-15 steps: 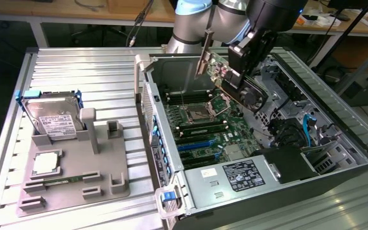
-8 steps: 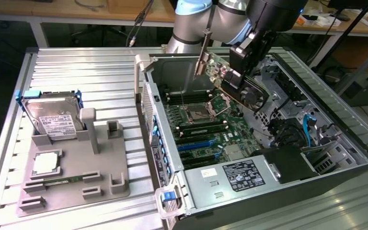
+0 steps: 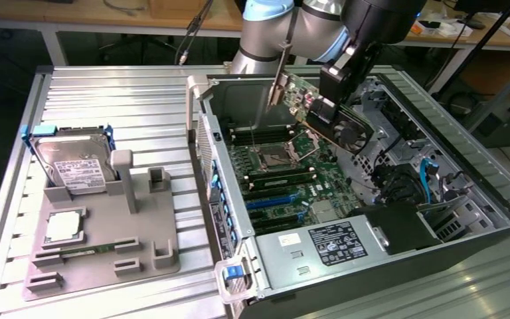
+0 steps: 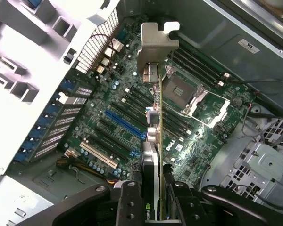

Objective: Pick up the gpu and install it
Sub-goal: 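Insert the gpu into the slot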

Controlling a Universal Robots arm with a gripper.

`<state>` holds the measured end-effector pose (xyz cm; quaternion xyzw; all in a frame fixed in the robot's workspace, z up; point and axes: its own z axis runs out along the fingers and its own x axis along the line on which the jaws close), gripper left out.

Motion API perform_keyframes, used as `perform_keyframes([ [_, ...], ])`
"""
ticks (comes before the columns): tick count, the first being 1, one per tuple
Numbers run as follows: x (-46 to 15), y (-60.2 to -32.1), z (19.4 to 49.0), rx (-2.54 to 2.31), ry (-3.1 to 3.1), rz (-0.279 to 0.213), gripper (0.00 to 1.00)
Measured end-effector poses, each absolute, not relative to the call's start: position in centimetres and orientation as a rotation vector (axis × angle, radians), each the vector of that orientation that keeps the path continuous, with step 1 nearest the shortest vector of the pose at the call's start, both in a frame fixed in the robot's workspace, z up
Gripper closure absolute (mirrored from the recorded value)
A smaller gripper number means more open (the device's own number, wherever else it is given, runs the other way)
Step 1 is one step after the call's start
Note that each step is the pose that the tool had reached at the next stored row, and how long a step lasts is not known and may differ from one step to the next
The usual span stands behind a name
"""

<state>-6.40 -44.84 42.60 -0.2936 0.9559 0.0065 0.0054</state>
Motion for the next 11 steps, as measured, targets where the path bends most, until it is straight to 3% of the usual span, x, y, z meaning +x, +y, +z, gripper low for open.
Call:
perform_keyframes([
  [11,-6.4,-44.84,42.6,-0.95,2.983,0.021,0.73],
])
